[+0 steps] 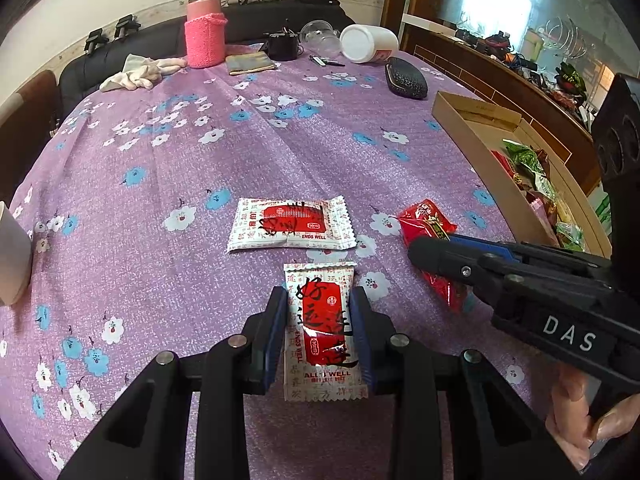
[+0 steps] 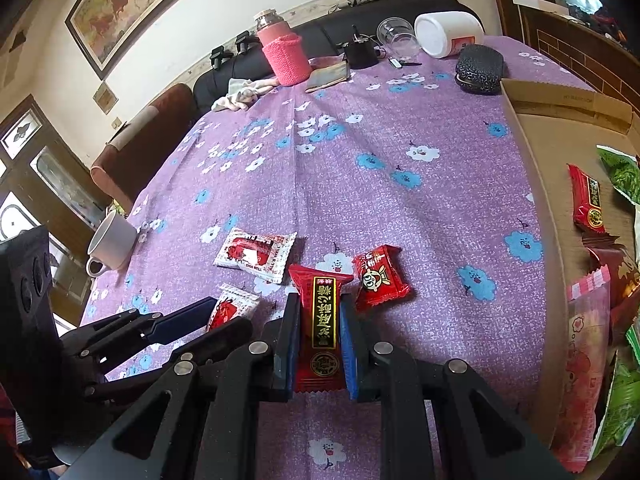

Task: Organize snacks
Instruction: 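Lift the held packet and red candy off the table with both tools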

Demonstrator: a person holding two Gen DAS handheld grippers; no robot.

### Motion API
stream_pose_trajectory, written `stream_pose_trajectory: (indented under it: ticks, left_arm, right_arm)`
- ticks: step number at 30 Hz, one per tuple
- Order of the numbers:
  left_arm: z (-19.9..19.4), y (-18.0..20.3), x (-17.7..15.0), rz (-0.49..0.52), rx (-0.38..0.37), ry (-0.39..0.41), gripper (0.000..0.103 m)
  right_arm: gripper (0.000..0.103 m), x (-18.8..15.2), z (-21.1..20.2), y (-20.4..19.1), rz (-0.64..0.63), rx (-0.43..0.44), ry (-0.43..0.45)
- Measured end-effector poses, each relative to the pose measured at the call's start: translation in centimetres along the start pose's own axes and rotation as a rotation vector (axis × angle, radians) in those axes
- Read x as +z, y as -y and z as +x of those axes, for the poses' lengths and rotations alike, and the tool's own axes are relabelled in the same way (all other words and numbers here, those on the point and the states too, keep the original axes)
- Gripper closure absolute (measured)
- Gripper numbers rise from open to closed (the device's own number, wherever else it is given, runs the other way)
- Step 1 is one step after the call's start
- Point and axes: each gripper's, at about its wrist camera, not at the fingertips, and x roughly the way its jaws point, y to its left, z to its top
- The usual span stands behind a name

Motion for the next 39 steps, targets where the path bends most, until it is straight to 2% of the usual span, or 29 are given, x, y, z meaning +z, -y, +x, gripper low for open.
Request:
stream_pose_trajectory:
  ticks: [15, 39]
  left_arm:
    - [0.14, -0.32, -0.01, -0.013, 0.006, -0.009, 0.073]
    - [-0.09, -0.69, 0.15, -0.043, -0.046, -0.014, 0.073]
  right_arm:
    - [0.084, 0.00, 0.13, 0.31, 0.013, 0.009, -0.013]
    - [0.084, 0.10, 0.36, 0.52, 0.026, 0.017, -0.024]
